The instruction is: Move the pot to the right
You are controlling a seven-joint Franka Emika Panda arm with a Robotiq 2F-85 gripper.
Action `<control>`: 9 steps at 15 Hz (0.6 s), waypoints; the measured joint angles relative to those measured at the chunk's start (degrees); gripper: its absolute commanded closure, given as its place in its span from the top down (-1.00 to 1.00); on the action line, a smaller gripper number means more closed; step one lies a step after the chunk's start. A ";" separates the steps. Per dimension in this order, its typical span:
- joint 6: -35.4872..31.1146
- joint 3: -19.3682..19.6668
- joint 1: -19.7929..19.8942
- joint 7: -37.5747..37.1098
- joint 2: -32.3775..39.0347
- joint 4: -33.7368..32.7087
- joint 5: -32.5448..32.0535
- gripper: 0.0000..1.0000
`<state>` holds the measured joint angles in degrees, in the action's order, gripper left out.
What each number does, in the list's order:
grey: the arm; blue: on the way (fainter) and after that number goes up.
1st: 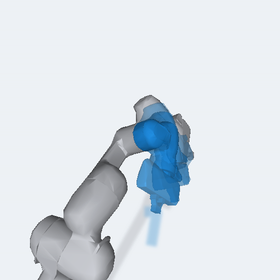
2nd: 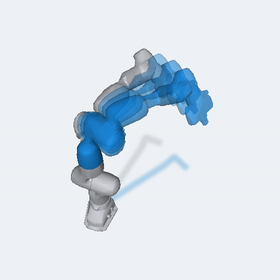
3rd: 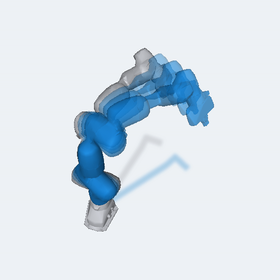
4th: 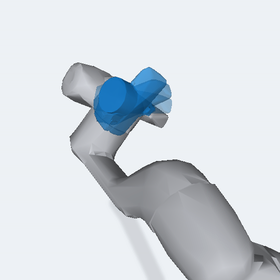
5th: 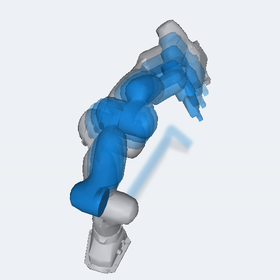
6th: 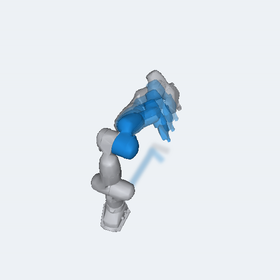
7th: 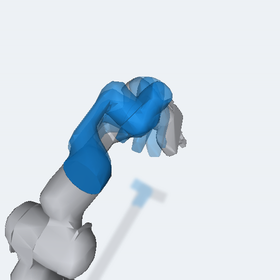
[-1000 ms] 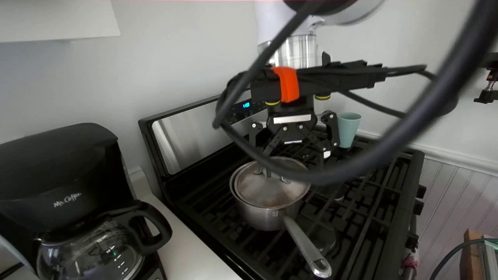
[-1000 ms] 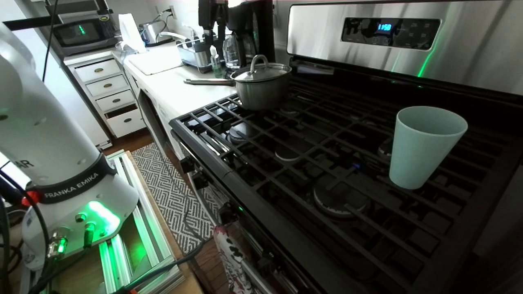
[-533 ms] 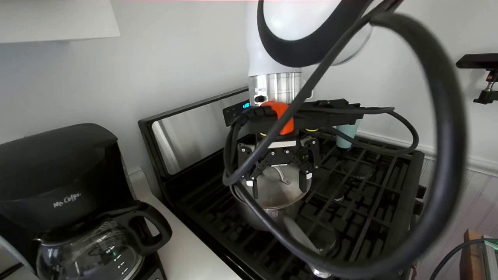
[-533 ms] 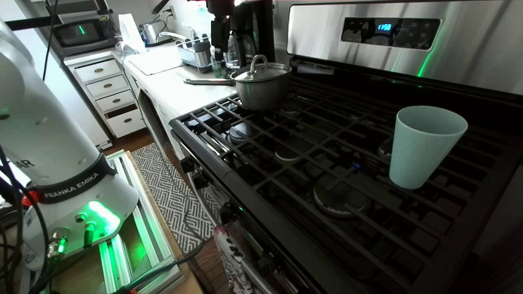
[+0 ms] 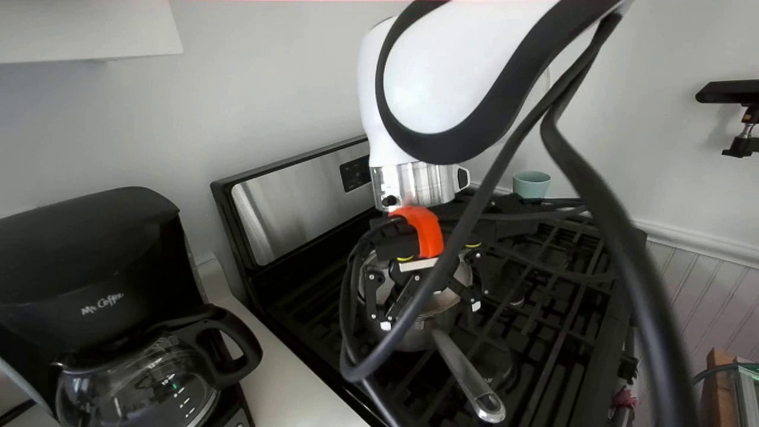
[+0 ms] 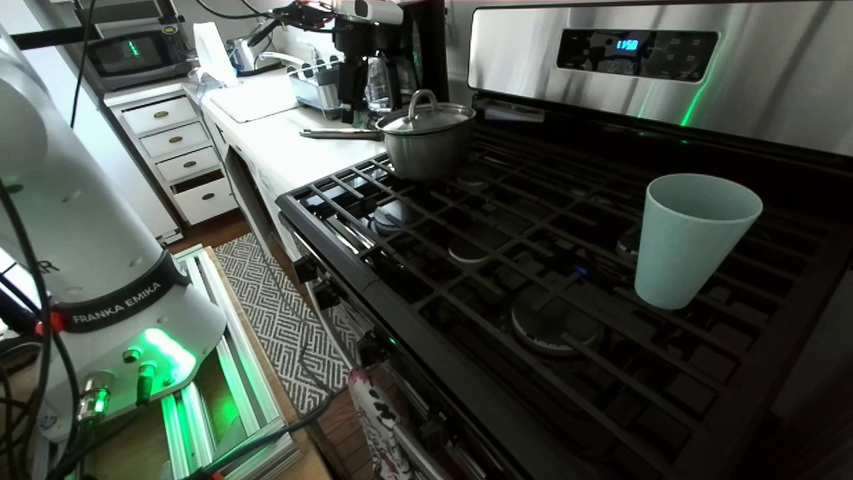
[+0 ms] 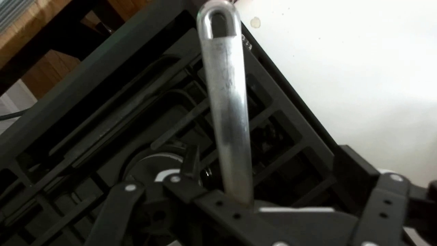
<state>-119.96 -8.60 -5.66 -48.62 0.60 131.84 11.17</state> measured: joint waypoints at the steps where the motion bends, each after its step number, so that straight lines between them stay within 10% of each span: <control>1: -0.29 -0.05 -0.44 0.00 0.66 0.07 0.00 1.00; 6: -5.03 -0.05 -1.31 0.12 3.29 1.37 0.00 1.00; 9: -7.45 -0.05 -1.62 0.12 3.68 2.98 0.03 0.60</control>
<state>-127.40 -8.66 -7.28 -48.50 4.28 134.81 11.19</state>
